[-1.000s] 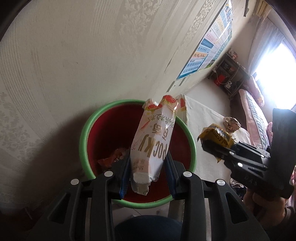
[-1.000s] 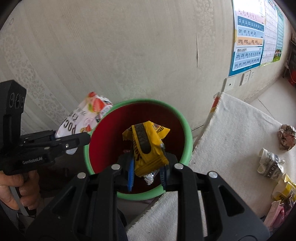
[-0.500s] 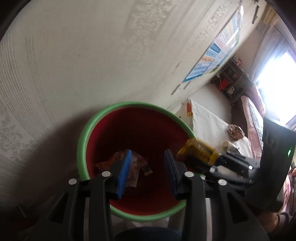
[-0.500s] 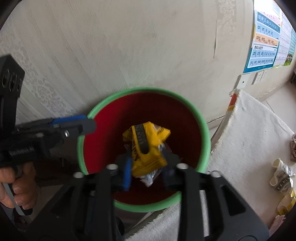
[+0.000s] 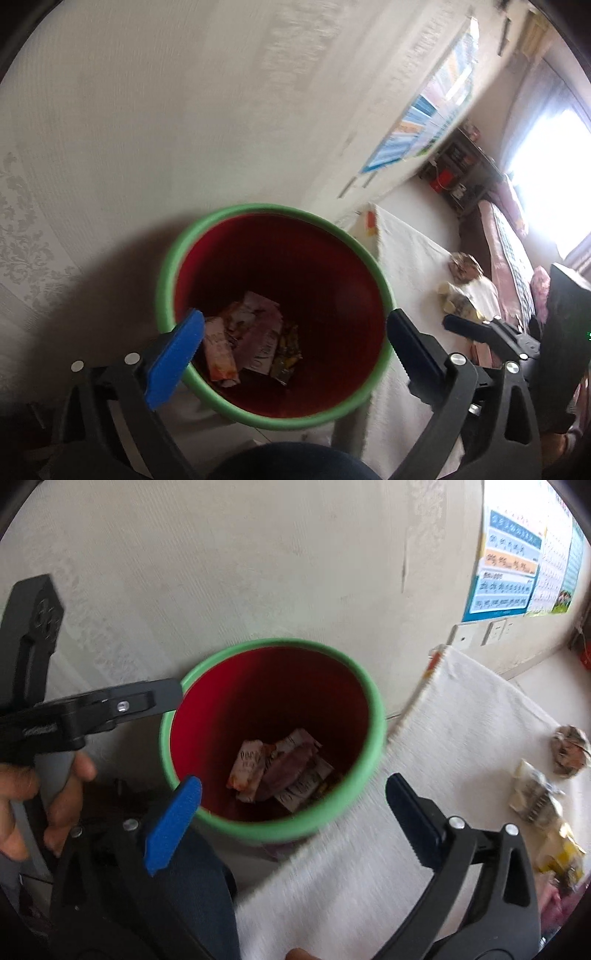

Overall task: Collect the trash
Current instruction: 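Move both open tools back over the pile of wrappers on the table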

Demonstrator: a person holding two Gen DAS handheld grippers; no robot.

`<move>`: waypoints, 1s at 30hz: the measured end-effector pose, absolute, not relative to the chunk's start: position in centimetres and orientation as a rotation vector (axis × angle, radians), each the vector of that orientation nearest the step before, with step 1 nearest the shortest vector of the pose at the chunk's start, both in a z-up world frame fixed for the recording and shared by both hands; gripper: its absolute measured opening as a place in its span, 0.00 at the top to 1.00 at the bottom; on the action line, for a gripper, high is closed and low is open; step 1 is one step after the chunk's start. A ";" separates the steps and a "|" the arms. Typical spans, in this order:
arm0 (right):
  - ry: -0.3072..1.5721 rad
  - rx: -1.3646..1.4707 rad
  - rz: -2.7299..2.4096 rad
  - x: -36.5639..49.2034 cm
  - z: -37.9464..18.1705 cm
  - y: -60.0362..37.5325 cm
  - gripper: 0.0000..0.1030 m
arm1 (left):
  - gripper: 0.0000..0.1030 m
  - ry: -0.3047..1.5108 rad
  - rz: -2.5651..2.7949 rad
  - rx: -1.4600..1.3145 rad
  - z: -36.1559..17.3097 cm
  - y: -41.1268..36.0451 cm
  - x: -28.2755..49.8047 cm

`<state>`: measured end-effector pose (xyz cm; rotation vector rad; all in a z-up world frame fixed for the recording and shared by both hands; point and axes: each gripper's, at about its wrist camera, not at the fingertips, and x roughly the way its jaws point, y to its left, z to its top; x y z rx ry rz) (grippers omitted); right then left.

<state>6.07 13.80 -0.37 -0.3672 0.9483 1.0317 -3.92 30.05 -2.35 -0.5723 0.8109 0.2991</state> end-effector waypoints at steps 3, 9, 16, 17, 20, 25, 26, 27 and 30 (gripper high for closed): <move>0.925 -0.366 1.015 5.8 0.6 10.6 0.05 | 0.08 0.826 0.269 -0.554 -2.2 27.9 -3.2; 0.909 -0.309 0.920 6.3 1.8 4.0 0.05 | 0.08 0.841 0.227 -0.530 -1.4 23.4 -1.7; 0.876 -0.222 0.846 6.8 3.8 -3.1 0.05 | 0.08 0.867 0.159 -0.467 0.0 17.0 0.5; 0.866 -0.211 0.832 7.0 4.0 -3.9 0.05 | 0.08 0.870 0.144 -0.456 0.2 15.9 0.8; 0.831 -0.155 0.769 7.6 5.0 -7.7 0.05 | 0.08 0.865 0.100 -0.416 1.0 13.0 1.5; 0.824 -0.067 0.638 9.4 4.7 -14.4 0.05 | 0.08 0.901 0.038 -0.362 1.0 9.2 3.2; 0.827 -0.053 0.617 9.7 4.5 -15.4 0.05 | 0.08 0.906 0.026 -0.351 1.1 8.5 3.5; 0.829 -0.035 0.596 10.0 4.3 -16.6 0.05 | 0.08 0.907 0.017 -0.345 1.1 8.0 3.7; 0.831 -0.007 0.538 10.4 3.5 -19.1 0.05 | 0.08 0.917 -0.013 -0.341 1.1 6.3 4.5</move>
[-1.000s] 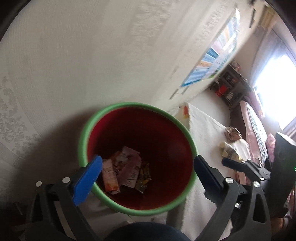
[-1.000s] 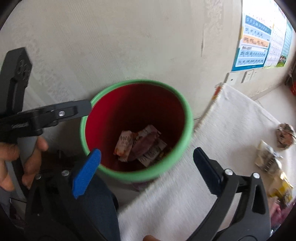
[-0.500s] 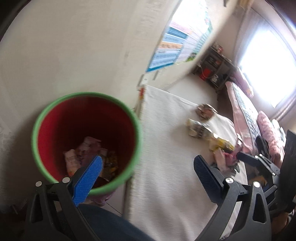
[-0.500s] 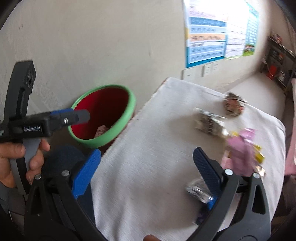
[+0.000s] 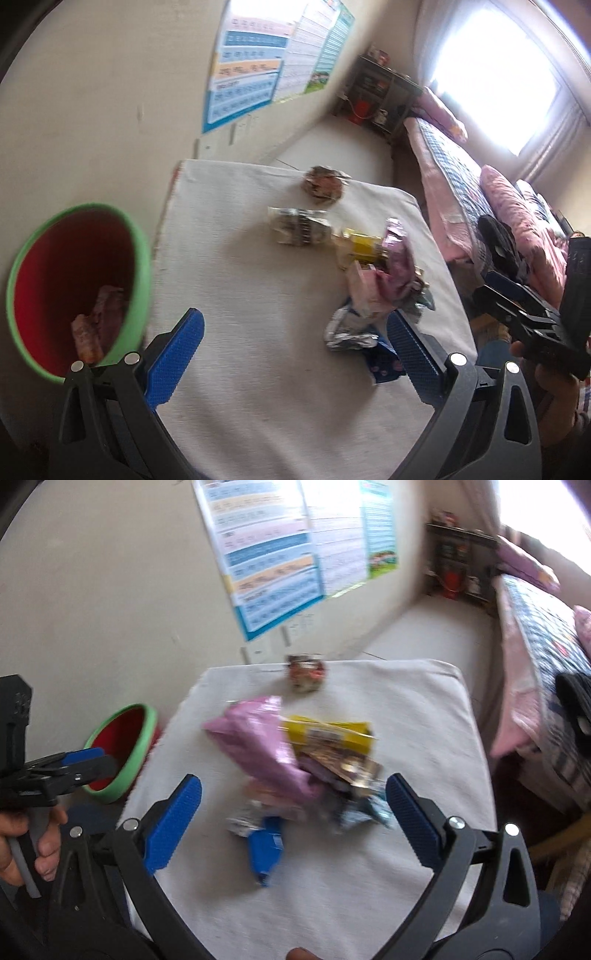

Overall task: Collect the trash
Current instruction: 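Move both open tools back over the pile of wrappers on the table, then grasp the pink bag with the left tool while the right tool grasps the brown box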

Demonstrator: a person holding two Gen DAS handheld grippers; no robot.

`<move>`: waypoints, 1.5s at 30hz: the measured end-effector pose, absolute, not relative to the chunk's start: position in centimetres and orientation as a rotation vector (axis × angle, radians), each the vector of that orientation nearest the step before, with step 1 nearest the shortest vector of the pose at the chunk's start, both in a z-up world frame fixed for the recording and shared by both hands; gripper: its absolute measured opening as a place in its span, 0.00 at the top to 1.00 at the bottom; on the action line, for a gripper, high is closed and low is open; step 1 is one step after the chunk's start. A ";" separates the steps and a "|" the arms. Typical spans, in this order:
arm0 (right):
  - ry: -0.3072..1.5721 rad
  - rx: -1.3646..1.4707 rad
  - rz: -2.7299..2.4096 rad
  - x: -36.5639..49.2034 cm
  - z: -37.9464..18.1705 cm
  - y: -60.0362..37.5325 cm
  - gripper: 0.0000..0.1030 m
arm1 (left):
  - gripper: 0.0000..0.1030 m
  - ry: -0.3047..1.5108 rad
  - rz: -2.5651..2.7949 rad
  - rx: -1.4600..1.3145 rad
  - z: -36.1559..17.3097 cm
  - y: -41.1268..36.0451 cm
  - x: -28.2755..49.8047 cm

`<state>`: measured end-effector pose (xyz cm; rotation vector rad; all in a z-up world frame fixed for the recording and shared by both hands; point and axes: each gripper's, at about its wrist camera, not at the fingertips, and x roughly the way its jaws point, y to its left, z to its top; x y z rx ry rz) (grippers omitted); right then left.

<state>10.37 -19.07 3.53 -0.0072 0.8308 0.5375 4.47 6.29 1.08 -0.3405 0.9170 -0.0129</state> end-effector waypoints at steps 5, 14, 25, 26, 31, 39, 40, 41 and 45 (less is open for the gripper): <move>0.845 0.038 0.490 10.9 2.3 -21.7 0.05 | 0.08 0.945 -0.046 -0.313 0.4 3.6 5.2; 0.899 0.120 0.459 12.7 0.7 -25.2 0.05 | 0.08 0.983 -0.064 -0.325 -0.6 2.0 5.4; 0.938 0.024 0.510 15.1 -1.3 -24.2 0.05 | 0.08 0.990 -0.155 -0.309 -0.6 -1.7 9.1; 0.947 0.024 0.510 15.4 -1.7 -24.2 0.05 | 0.08 0.993 -0.158 -0.314 -0.7 -1.9 9.5; 0.983 0.035 0.496 16.0 -3.4 -24.6 0.05 | 0.08 1.009 -0.170 -0.330 -1.6 -2.7 12.0; 0.989 0.043 0.500 16.8 -4.4 -24.7 0.05 | 0.09 1.060 -0.102 -0.388 -3.8 -2.4 15.8; 0.986 0.039 0.506 17.0 -4.4 -24.6 0.05 | 0.09 1.061 -0.100 -0.390 -3.9 -2.3 16.0; 0.982 0.031 0.515 17.2 -4.3 -24.4 0.05 | 0.10 1.063 -0.098 -0.388 -4.0 -2.3 16.1; 0.977 -0.030 0.570 17.8 -4.5 -22.9 0.05 | 0.27 1.070 -0.102 -0.360 -4.1 -2.6 16.6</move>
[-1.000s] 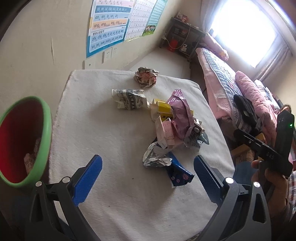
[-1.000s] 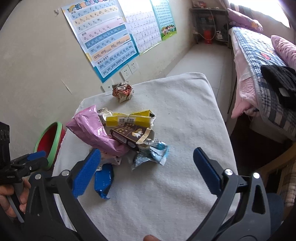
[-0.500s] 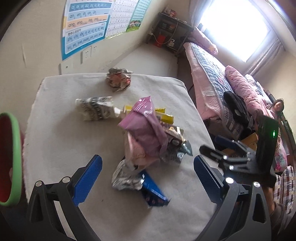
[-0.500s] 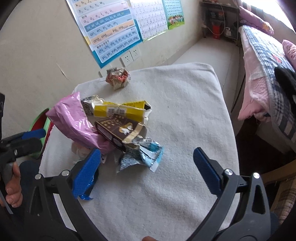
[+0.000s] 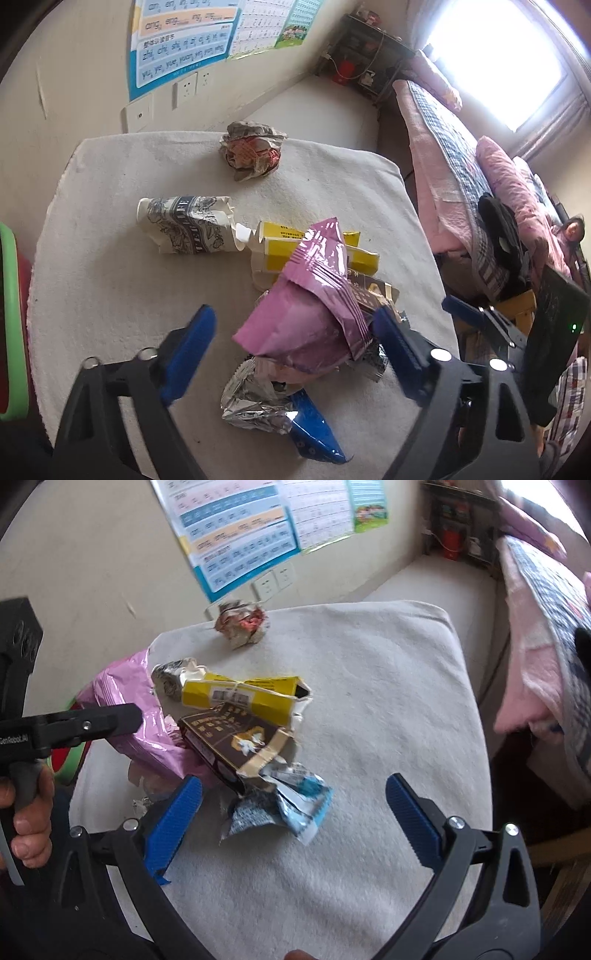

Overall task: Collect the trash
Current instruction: 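Grasp the pink bag with the left tool while the right tool grasps the brown box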

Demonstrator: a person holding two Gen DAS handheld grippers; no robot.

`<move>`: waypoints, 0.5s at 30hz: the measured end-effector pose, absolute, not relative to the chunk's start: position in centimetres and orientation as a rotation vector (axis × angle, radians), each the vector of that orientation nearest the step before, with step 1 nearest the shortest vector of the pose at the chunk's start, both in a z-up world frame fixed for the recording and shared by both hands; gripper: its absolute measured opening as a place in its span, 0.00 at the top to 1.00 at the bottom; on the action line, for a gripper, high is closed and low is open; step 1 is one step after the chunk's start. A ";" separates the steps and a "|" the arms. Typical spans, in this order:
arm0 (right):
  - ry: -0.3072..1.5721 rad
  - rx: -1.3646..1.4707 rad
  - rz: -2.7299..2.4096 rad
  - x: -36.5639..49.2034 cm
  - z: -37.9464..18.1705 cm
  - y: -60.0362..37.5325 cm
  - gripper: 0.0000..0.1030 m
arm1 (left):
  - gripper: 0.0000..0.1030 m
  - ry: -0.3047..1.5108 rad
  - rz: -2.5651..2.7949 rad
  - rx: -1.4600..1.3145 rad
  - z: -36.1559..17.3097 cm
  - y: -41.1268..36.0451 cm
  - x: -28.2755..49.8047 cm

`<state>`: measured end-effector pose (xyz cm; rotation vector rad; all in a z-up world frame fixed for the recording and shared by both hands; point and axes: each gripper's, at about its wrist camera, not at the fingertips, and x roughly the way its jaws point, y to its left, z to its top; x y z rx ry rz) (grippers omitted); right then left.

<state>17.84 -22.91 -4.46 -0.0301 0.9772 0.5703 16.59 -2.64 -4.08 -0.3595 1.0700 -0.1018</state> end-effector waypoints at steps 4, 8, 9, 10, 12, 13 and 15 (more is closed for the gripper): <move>0.965 -0.092 0.608 17.9 -4.9 -21.5 0.06 | 0.53 1.091 -0.138 -0.353 -4.3 -2.9 16.8; 0.953 -0.125 0.644 18.1 -4.9 -20.6 0.15 | 0.58 1.096 -0.171 -0.352 -4.4 -2.9 16.6; 0.954 -0.132 0.649 18.2 -4.9 -20.4 0.17 | 0.60 1.097 -0.173 -0.355 -4.4 -2.9 16.6; 0.955 -0.139 0.647 18.3 -5.0 -20.3 0.17 | 0.61 1.097 -0.173 -0.357 -4.4 -2.8 16.5; 0.948 -0.137 0.636 18.2 -4.9 -20.5 0.17 | 0.62 1.093 -0.174 -0.361 -4.2 -2.7 16.3; 0.941 -0.136 0.627 18.0 -4.8 -20.7 0.17 | 0.63 1.090 -0.176 -0.362 -4.1 -2.8 16.2; 0.922 -0.139 0.614 17.7 -4.7 -20.8 0.17 | 0.63 1.087 -0.179 -0.362 -4.1 -2.8 15.9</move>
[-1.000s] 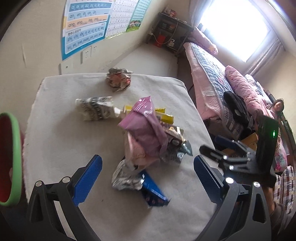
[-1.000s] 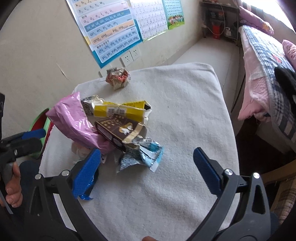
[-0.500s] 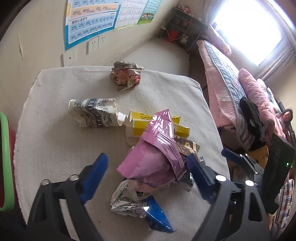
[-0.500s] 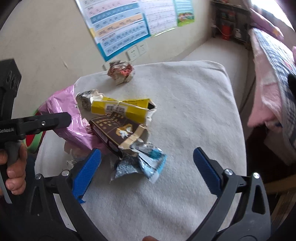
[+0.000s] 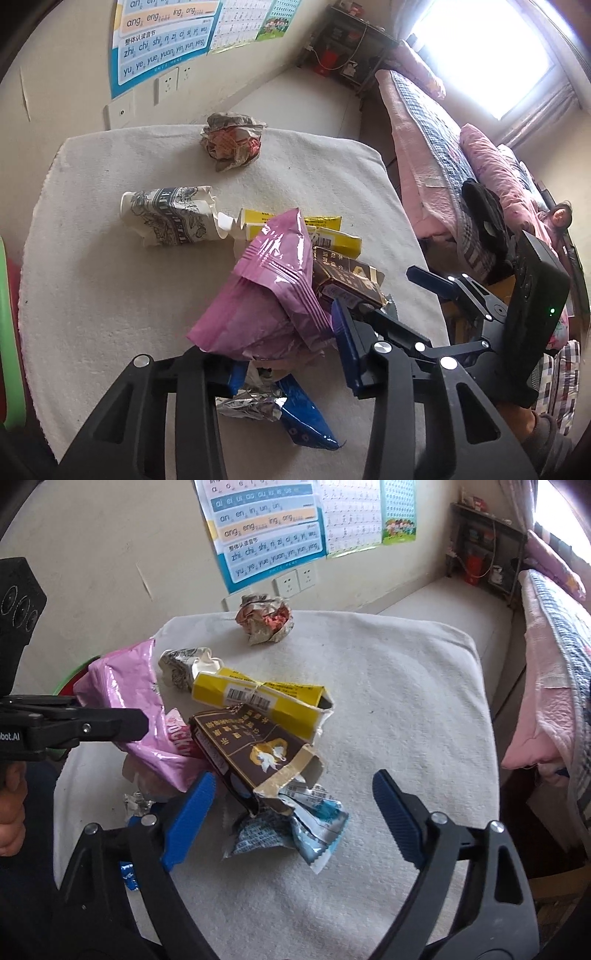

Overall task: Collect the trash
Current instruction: 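Grasp the pink bag with the left tool while the right tool grasps the brown box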

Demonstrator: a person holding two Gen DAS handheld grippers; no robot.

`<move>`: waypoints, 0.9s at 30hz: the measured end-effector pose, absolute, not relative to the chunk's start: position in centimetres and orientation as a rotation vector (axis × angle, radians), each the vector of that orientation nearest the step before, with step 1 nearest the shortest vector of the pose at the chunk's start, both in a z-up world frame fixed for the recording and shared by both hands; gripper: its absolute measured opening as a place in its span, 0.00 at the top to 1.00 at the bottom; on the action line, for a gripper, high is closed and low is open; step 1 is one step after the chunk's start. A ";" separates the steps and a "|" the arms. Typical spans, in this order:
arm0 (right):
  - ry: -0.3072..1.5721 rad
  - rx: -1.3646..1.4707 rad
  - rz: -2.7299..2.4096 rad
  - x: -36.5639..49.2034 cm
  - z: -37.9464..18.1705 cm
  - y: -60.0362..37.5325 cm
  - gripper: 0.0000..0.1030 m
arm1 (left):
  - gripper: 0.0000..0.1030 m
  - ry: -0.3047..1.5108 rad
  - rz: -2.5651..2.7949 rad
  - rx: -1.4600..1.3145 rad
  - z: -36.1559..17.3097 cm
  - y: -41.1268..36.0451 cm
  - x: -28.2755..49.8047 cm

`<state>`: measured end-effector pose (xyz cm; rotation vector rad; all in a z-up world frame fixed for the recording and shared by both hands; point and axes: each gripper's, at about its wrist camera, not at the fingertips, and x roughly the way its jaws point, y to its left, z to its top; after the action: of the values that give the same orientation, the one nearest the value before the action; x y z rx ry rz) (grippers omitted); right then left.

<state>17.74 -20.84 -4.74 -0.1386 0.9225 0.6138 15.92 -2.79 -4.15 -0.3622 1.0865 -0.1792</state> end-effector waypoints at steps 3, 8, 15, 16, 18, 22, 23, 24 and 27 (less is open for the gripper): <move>0.917 -0.173 0.614 17.3 -4.9 -20.6 0.21 | 0.64 1.077 -0.182 -0.377 -4.2 -2.8 15.5; 0.896 -0.274 0.630 16.8 -5.0 -18.9 0.29 | 0.64 1.049 -0.185 -0.426 -3.7 -2.0 14.5; 0.884 -0.401 0.641 17.2 -5.7 -16.1 0.61 | 0.64 1.046 -0.220 -0.435 -3.4 -1.4 13.7; 0.899 -0.399 0.641 17.4 -5.9 -16.0 0.68 | 0.64 1.045 -0.220 -0.436 -3.4 -1.3 13.7; 0.897 -0.403 0.631 17.5 -5.8 -16.0 0.73 | 0.64 1.040 -0.226 -0.439 -3.3 -1.3 13.6; 0.879 -0.387 0.626 17.1 -4.8 -16.5 0.79 | 0.65 1.015 -0.240 -0.447 -2.7 -1.4 13.2; 0.875 -0.378 0.624 17.0 -4.4 -16.7 0.80 | 0.65 1.009 -0.242 -0.448 -2.5 -1.4 13.1; 0.870 -0.364 0.619 17.0 -4.0 -16.9 0.80 | 0.65 1.001 -0.245 -0.448 -2.3 -1.4 12.9; 0.861 -0.300 0.611 17.0 -2.7 -18.0 0.80 | 0.66 0.980 -0.252 -0.454 -1.7 -1.4 12.6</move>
<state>16.95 -18.04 -2.71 -0.3000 0.8608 0.6108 12.59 -1.35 -1.67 -0.4538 0.9799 -0.2518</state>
